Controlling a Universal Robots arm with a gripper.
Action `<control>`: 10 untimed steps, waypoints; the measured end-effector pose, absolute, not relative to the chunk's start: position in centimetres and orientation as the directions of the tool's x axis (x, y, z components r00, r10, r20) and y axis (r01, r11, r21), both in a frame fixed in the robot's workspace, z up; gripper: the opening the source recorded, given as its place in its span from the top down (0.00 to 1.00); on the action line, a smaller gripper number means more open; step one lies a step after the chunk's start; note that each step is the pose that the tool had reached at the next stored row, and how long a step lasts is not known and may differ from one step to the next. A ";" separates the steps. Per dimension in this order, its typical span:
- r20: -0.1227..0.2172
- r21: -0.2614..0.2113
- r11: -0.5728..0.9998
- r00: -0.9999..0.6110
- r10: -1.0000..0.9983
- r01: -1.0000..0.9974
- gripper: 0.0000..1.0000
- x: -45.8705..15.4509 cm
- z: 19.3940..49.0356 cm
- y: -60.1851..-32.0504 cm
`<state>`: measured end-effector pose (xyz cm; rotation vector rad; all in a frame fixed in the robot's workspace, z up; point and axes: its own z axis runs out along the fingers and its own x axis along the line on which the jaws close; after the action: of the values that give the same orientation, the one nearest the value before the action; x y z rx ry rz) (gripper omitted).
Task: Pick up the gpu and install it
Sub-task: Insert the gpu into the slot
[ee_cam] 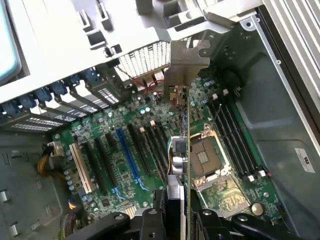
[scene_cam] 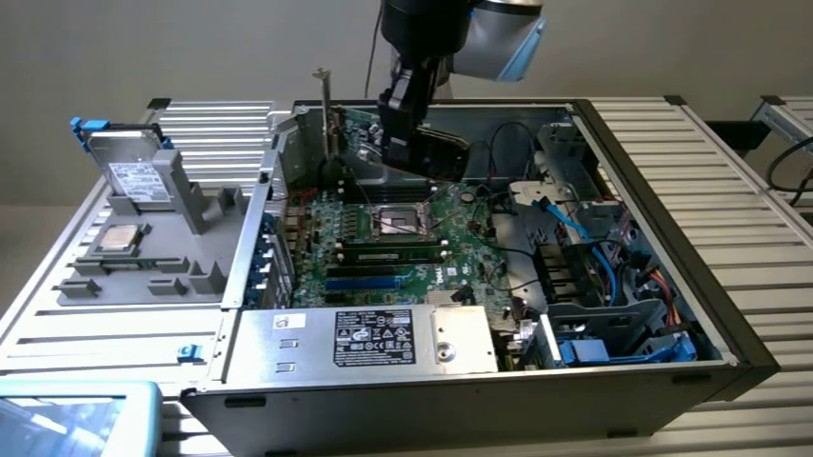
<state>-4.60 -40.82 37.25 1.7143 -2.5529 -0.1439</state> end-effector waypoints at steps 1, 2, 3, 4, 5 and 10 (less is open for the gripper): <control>0.000 0.113 0.359 -0.361 -0.932 -0.926 0.71 -4.6 37.3 -40.8; 0.000 0.113 0.342 -0.344 -0.939 -0.933 0.71 -4.6 37.3 -40.8; 0.000 0.113 0.325 -0.327 -0.945 -0.939 0.71 -4.6 37.2 -40.8; 0.000 0.113 0.307 -0.309 -0.951 -0.945 0.71 -4.6 37.2 -40.8; 0.000 0.113 0.290 -0.292 -0.956 -0.950 0.71 -4.6 37.2 -40.8; 0.000 0.112 0.203 -0.205 -0.979 -0.973 0.71 -4.6 37.2 -40.8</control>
<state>-4.60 -40.82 37.19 1.9346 -2.3810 -0.1334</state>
